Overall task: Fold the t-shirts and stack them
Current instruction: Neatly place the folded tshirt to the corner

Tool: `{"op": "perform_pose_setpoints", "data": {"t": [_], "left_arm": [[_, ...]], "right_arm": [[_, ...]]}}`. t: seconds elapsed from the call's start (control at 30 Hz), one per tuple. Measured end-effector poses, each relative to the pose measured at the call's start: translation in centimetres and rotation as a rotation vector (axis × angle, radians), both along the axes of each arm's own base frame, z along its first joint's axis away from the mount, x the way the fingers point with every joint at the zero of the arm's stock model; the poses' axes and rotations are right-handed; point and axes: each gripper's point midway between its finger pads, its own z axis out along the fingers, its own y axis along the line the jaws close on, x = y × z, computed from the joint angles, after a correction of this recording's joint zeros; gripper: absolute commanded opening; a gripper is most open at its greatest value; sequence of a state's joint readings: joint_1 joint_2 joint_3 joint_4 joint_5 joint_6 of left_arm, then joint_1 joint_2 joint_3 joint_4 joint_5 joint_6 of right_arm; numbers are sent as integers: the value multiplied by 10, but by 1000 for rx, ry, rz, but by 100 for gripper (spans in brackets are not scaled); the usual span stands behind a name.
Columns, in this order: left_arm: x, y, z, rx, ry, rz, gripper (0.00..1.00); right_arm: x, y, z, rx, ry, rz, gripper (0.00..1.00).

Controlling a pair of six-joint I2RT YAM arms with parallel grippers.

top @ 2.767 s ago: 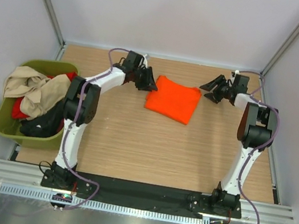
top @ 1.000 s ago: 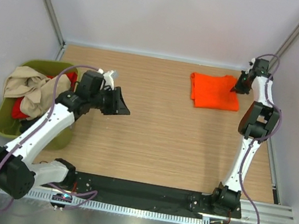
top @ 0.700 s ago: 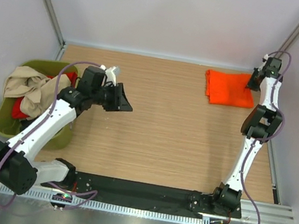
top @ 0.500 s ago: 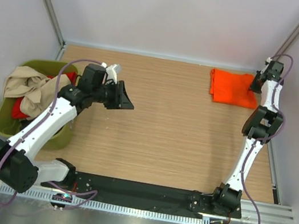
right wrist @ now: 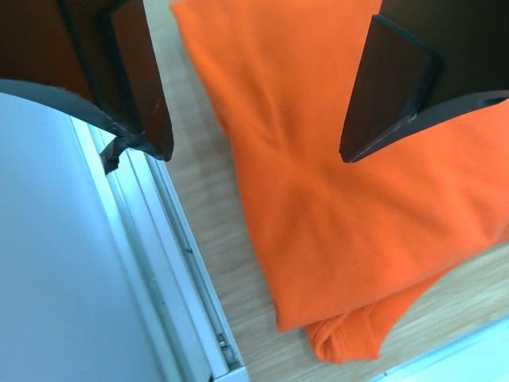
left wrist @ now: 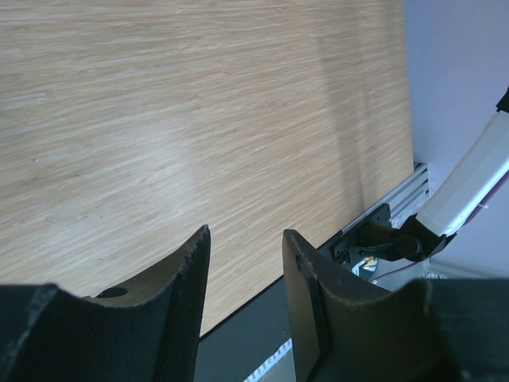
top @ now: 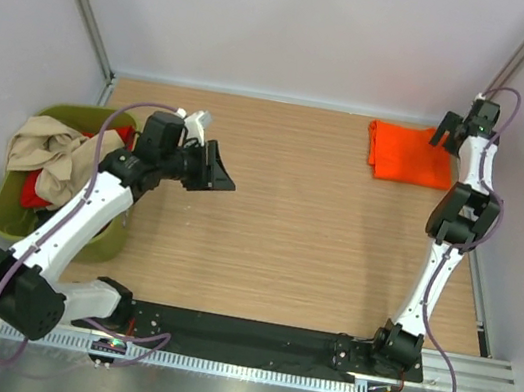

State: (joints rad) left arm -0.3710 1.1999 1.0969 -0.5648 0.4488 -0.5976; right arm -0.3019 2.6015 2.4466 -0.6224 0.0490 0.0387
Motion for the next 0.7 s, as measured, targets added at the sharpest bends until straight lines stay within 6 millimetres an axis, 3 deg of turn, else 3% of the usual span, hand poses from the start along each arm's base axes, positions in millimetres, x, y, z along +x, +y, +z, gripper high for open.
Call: {"op": "perform_pose_setpoints", "data": {"t": [0.1,0.2,0.3,0.4,0.47,0.57,0.6,0.7], "left_arm": [[-1,1,5,-5,-14,1,44],[-1,1,12,-10,-34,3,45],[1,2,27,-20,-78,13,47],[-3,6,43,-37,-135,23,50],[-7,8,55,-49,-174,27,58],[-12,12,69,-56,-222,34,78],[-13,13,72,-56,-234,38,99],[-18,20,78,-52,-267,59,100]], "right_arm": [[-12,7,32,-12,-7,-39,100],[-29,34,83,19,-46,-64,100],[-63,81,129,86,-80,-55,100],[-119,147,164,164,-96,10,100],[-157,185,175,208,-85,62,100],[-209,237,186,323,-84,176,100],[-225,244,186,356,-84,190,100],[-271,257,178,424,-74,212,100]]}}
